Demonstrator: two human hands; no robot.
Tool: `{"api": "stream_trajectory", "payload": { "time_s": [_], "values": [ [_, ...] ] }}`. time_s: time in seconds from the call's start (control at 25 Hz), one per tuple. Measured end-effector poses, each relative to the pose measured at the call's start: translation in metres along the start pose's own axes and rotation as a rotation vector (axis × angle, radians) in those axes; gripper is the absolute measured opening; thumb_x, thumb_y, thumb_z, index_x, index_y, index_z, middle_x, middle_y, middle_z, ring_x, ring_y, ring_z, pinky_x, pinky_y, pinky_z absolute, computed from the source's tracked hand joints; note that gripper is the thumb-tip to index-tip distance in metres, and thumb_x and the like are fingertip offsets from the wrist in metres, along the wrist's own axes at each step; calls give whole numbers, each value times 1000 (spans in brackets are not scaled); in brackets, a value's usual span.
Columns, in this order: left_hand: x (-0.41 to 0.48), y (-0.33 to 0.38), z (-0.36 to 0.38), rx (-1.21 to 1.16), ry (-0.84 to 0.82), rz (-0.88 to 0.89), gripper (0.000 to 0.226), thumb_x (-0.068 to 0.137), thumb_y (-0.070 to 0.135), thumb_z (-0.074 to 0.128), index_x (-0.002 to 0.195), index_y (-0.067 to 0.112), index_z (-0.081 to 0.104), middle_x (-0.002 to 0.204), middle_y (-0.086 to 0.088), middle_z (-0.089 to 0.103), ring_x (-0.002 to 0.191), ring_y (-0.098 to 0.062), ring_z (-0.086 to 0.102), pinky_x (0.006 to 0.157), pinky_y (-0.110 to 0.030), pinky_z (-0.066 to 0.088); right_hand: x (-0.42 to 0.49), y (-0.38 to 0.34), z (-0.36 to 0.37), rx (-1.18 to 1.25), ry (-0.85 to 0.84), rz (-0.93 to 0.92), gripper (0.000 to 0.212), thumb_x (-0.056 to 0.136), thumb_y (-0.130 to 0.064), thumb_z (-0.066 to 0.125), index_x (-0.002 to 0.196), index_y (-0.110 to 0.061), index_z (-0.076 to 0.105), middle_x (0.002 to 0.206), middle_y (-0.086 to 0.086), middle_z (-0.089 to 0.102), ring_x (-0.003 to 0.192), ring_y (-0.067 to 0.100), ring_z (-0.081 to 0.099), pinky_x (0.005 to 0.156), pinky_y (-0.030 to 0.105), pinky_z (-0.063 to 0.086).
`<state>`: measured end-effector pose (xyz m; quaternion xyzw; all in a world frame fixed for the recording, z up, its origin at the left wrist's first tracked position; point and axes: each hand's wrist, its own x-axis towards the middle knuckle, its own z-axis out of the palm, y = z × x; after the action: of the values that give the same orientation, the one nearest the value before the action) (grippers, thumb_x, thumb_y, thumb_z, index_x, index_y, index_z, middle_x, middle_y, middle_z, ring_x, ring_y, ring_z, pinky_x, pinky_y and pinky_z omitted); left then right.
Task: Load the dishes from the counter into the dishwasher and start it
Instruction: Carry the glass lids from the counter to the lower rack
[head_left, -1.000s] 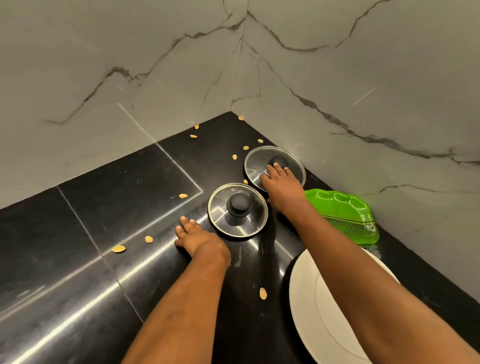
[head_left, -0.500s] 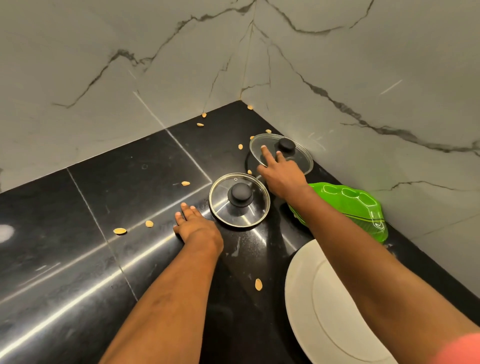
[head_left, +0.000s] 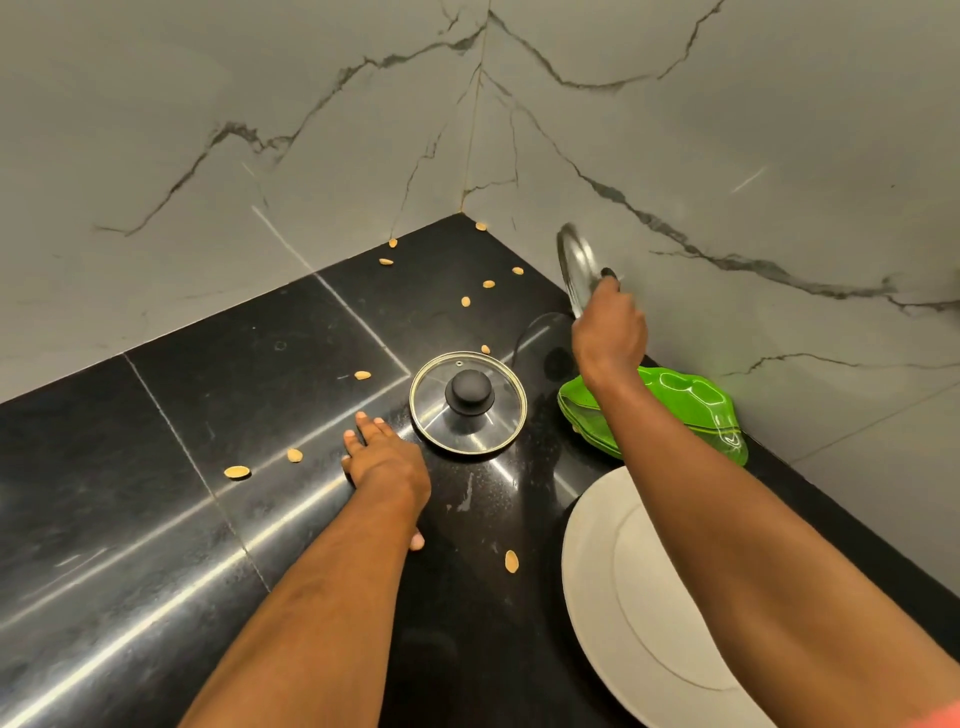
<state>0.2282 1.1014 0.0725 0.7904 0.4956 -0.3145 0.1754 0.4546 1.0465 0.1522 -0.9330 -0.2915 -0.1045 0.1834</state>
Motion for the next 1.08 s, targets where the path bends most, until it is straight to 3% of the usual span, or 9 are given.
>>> {"api": "stream_trajectory", "payload": {
  "time_s": [0.08, 0.16, 0.28, 0.4, 0.52, 0.72, 0.92, 1.0, 1.08],
  "values": [
    [3, -1, 3, 28, -6, 17, 134, 70, 27, 88, 149, -9, -14, 153, -34, -24, 145, -50, -11, 121, -52, 12, 9, 2, -10, 315, 52, 331, 21, 94, -11, 52, 113, -1, 56, 114, 21, 63, 106, 41, 59, 83, 42, 46],
    [-1, -4, 2, 26, -17, 31, 141, 63, 29, 92, 148, -9, -15, 153, -33, -25, 145, -50, -10, 121, -51, 12, 3, 6, -8, 562, 56, 518, 24, 91, -17, 58, 107, 0, 62, 112, 21, 65, 104, 39, 61, 84, 42, 47],
    [-6, -6, -1, -12, 11, 69, 136, 68, 31, 89, 150, -7, -13, 154, -31, -24, 146, -49, -9, 121, -50, 13, -32, 6, 0, 992, 40, 655, 13, 90, -14, 59, 78, -9, 62, 80, 13, 68, 71, 28, 66, 65, 38, 52],
    [-18, -20, 0, -52, 71, 175, 138, 65, 33, 91, 153, -4, -9, 159, -23, -20, 147, -47, -8, 121, -49, 14, -91, 0, -3, 1257, 79, 788, 23, 95, -5, 51, 73, -12, 56, 66, 7, 61, 54, 14, 59, 50, 27, 45],
    [-33, -31, 8, -69, 156, 297, 142, 60, 38, 93, 154, 1, -5, 163, -17, -11, 150, -40, -5, 122, -46, 13, -143, -6, -12, 1406, 73, 884, 20, 97, -6, 49, 80, -13, 55, 69, 7, 63, 53, 11, 62, 48, 24, 47],
    [-77, -45, 48, -32, 475, 419, 105, 86, 43, 72, 156, 4, 3, 164, -16, -2, 151, -34, 1, 123, -44, 10, -223, -2, -37, 1600, 123, 946, 15, 99, -8, 48, 88, -9, 58, 83, 13, 66, 67, 19, 67, 46, 24, 51],
    [-124, -67, 92, -75, 493, 459, 88, 97, 54, 47, 157, 6, 3, 164, -15, -4, 151, -33, -1, 123, -44, 7, -298, 11, -78, 1674, 143, 946, 16, 101, -8, 47, 90, -10, 59, 91, 17, 64, 82, 27, 65, 71, 44, 57],
    [-149, -77, 110, -73, 503, 466, 85, 99, 57, 41, 157, 7, 3, 164, -14, -4, 151, -33, -1, 123, -45, 6, -332, 20, -96, 1699, 132, 960, 14, 101, -9, 47, 93, -12, 59, 96, 17, 67, 87, 26, 67, 80, 46, 56],
    [-176, -87, 128, -64, 527, 468, 84, 99, 58, 37, 157, 8, 3, 164, -14, -4, 151, -32, -1, 123, -45, 6, -368, 30, -112, 1719, 120, 953, 12, 101, -10, 48, 96, -12, 60, 99, 16, 68, 88, 25, 68, 79, 42, 57]
  ]
}}
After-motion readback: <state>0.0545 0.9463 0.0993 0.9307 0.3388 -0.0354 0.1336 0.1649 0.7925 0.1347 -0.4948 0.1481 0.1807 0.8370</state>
